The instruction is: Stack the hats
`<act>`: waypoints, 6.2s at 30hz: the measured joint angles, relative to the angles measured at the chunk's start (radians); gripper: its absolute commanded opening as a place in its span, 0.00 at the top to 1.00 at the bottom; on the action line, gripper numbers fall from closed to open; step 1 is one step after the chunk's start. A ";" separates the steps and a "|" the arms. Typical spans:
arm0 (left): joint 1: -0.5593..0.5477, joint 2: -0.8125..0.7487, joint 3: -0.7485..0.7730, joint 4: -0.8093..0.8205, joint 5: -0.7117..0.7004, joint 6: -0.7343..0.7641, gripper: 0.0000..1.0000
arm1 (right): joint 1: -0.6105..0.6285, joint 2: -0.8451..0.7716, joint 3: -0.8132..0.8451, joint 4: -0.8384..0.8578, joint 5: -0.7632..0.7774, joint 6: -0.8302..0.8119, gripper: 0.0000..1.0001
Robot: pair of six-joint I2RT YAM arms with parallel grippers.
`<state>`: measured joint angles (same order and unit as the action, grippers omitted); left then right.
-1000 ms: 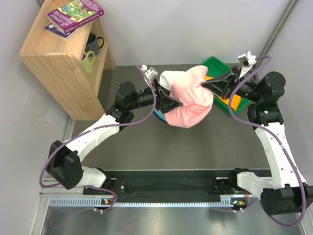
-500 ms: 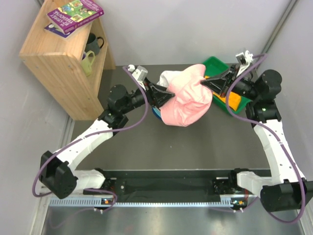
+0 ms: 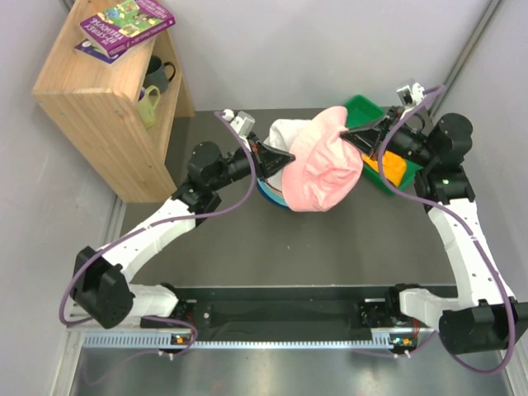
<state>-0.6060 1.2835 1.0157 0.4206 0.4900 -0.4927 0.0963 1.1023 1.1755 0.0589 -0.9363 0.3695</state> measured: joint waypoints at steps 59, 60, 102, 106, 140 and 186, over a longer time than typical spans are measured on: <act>0.397 0.232 -0.096 0.134 0.001 -0.387 1.00 | -0.048 0.282 -0.266 0.385 0.163 0.280 0.20; 0.397 0.235 -0.096 0.135 0.003 -0.387 1.00 | -0.048 0.300 -0.267 0.399 0.155 0.290 0.20; 0.405 0.253 -0.096 0.134 0.015 -0.369 1.00 | 0.013 0.421 -0.380 0.684 0.060 0.515 1.00; 0.405 0.237 -0.096 0.125 0.010 -0.369 1.00 | 0.014 0.356 -0.404 0.678 0.074 0.523 1.00; 0.400 0.455 -0.026 0.167 0.112 -0.452 1.00 | 0.010 0.332 -0.397 0.381 0.306 0.323 1.00; 0.499 0.045 -0.217 -0.180 -0.134 -0.152 0.04 | 0.116 0.105 -0.508 0.160 0.557 0.233 0.18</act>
<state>-0.1070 1.3289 0.7986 0.2409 0.3561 -0.6445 0.2127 1.2068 0.6674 0.2188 -0.3790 0.6022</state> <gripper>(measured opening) 0.954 0.782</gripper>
